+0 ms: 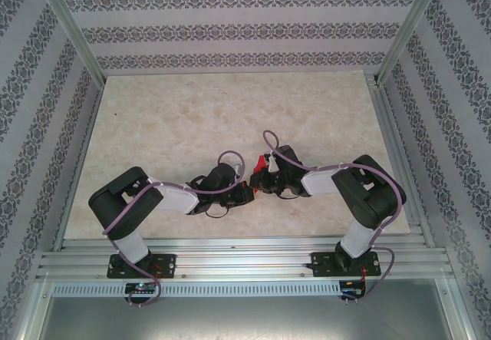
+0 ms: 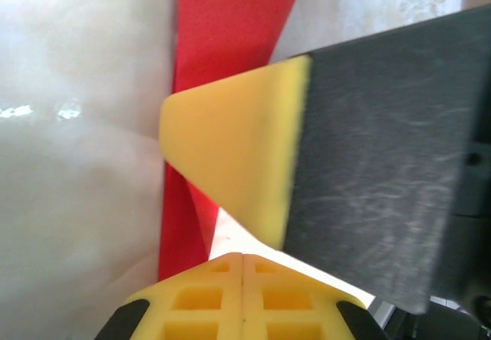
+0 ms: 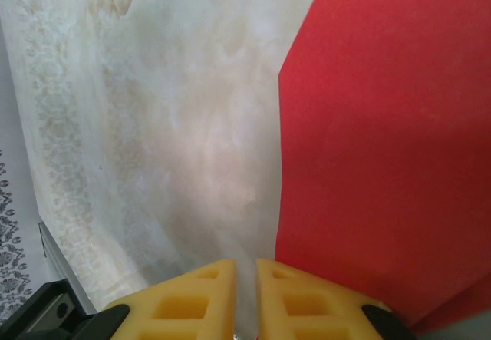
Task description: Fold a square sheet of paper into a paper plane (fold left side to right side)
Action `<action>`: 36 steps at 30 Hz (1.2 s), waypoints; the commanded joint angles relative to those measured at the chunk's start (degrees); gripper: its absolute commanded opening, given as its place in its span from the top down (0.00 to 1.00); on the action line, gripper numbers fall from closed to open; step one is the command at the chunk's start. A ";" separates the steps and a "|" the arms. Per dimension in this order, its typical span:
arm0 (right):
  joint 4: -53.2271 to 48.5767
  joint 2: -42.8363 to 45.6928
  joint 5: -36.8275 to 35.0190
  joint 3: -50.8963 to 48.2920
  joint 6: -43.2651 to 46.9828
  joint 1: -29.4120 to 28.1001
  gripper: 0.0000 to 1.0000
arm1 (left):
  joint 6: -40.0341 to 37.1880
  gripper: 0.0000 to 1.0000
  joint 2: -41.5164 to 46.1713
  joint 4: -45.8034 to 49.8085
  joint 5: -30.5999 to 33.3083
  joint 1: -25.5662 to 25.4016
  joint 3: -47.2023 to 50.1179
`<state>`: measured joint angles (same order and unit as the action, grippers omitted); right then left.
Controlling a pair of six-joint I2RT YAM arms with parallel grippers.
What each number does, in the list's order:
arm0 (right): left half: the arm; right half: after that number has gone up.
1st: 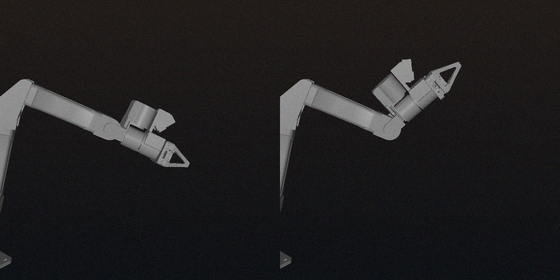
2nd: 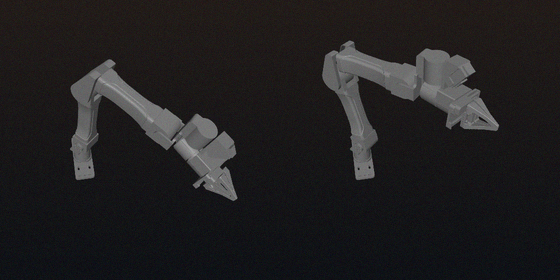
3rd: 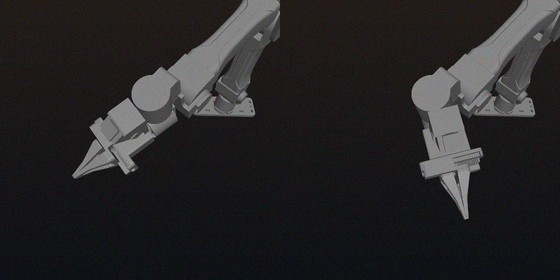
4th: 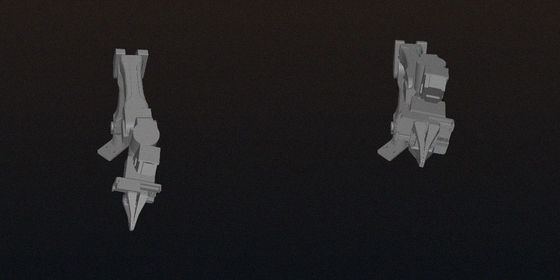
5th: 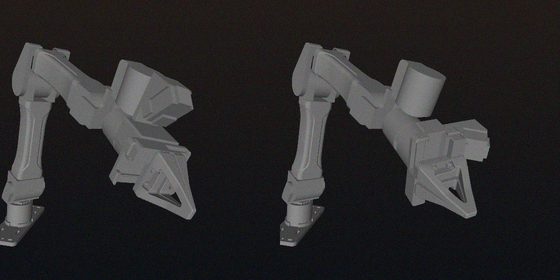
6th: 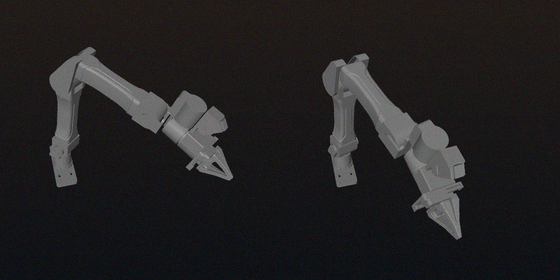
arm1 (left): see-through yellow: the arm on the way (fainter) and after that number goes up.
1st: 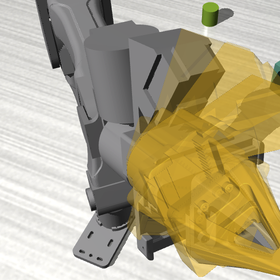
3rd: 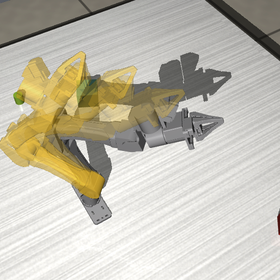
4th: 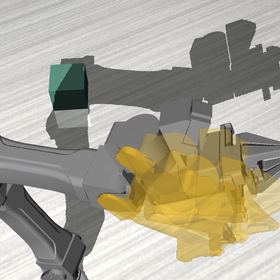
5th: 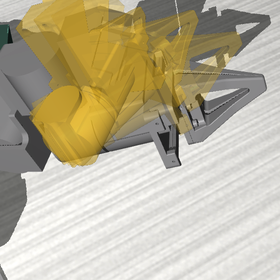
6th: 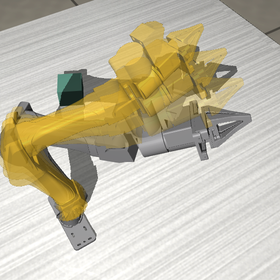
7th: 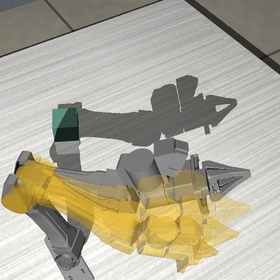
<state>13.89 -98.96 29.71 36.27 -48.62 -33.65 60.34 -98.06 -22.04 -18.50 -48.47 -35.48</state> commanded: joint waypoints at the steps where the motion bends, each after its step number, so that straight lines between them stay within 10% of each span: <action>1: -5.19 -3.87 -3.79 -0.94 -0.28 -0.51 0.85 | 0.79 0.94 -0.81 -1.40 2.65 -0.58 -0.01; 36: -10.29 14.12 -5.74 -2.71 1.63 0.71 0.88 | 4.71 1.00 -5.28 14.63 8.82 -3.21 -0.78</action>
<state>0.86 -83.20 24.88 34.13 -46.39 -31.09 64.84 -99.79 -18.11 -12.08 -50.26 -37.58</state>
